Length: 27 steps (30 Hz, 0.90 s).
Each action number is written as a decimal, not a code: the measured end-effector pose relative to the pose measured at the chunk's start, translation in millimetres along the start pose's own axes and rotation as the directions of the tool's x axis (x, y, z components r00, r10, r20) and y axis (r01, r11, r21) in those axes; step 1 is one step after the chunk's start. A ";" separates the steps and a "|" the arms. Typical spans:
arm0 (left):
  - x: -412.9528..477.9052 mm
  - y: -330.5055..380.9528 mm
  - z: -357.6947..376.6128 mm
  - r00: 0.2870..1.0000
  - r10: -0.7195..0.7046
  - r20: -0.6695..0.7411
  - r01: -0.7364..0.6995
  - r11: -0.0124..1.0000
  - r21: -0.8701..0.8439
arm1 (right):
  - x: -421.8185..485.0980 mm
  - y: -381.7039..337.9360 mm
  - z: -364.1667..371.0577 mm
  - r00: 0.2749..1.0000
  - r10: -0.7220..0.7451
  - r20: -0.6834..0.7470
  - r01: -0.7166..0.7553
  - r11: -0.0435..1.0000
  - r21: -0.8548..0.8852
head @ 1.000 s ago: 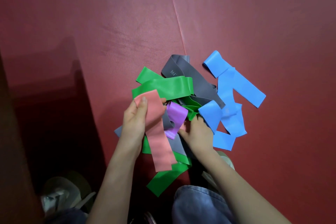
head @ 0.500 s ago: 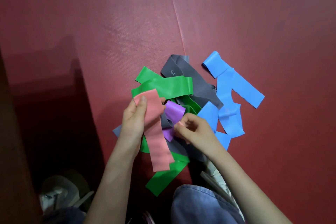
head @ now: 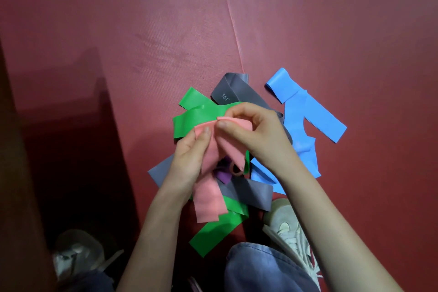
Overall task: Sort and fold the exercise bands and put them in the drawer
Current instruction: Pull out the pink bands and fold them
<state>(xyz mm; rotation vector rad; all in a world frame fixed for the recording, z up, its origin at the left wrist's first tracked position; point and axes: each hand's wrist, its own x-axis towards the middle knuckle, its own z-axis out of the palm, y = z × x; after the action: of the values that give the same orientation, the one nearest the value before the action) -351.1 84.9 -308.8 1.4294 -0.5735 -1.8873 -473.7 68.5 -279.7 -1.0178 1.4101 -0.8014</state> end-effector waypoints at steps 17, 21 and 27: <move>1.3 -0.7 3.4 0.998 -0.043 0.045 0.051 0.977 -0.207 | -3.0 21.3 15.1 0.990 0.110 0.093 -0.124 0.978 0.170; 2.8 -2.4 3.4 0.996 -0.074 0.047 0.084 0.964 -0.253 | -3.8 20.4 16.1 0.992 0.092 0.089 -0.110 0.971 0.215; -0.7 -0.1 0.5 0.982 -0.153 0.108 0.174 0.957 -0.231 | -3.8 25.1 17.3 0.992 0.108 0.062 -0.117 0.979 0.167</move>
<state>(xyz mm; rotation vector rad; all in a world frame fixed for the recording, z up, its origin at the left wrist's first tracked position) -351.6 85.5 -308.2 1.2725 -0.2623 -2.0797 -459.9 83.3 -302.9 -0.8151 1.3178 -0.7919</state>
